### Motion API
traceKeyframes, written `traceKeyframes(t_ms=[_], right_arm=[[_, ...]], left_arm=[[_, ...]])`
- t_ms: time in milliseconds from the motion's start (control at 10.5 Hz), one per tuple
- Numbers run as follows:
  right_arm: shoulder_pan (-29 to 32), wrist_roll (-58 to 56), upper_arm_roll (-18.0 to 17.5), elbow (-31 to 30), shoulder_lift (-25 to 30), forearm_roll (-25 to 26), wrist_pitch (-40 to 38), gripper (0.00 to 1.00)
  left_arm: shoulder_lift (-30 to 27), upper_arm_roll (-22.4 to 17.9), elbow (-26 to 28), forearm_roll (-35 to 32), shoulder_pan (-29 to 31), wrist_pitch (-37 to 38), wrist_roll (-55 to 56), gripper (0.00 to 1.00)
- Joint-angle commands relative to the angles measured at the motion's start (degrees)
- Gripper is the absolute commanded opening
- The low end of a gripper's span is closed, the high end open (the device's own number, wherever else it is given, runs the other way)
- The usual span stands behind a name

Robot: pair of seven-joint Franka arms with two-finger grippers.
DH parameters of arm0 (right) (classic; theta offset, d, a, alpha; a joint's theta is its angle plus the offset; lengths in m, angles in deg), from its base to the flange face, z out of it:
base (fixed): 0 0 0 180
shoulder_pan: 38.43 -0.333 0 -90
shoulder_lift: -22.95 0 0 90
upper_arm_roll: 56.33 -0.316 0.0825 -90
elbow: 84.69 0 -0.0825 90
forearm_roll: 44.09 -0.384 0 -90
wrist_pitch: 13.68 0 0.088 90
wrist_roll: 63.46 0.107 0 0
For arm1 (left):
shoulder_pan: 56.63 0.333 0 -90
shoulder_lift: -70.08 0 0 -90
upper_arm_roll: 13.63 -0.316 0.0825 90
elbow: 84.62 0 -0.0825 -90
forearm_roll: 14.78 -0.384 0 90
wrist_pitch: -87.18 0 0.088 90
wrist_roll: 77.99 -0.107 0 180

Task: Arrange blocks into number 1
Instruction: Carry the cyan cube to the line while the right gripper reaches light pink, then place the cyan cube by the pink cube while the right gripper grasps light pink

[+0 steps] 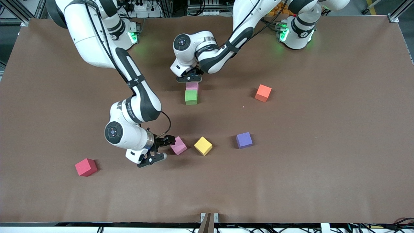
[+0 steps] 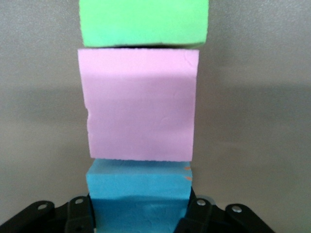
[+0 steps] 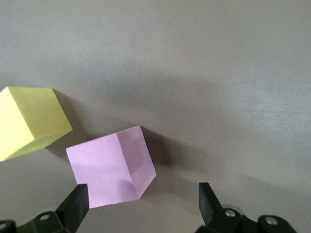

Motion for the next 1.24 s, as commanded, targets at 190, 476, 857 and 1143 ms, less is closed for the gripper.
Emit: traceKeyframes(t_ms=[190,476,857,1143], right_arm=[[-0.2,-3.7,-0.1,1.0,-1.3,-1.4,0.3,1.00],[-1.8,-3.0,-0.2,1.0,-2.0,-1.6,2.7,1.00],[-2.5,-2.8,-0.2,1.0,-2.1,-1.5,3.0,1.00],[-3.1,-2.9,-0.2,1.0,-2.4,-1.4,3.0,1.00]], left_arm=[[0.6,-0.5,-1.0,-2.3,-0.7,-0.4,-0.1,0.00],[0.7,-0.5,-1.0,-2.0,-0.2,-0.5,-0.9,0.21],[-0.3,-0.5,-1.1,-1.5,-0.2,-0.6,-0.6,1.00],[-3.6,-0.2,-0.9,-1.3,0.2,0.8,1.8,1.00]])
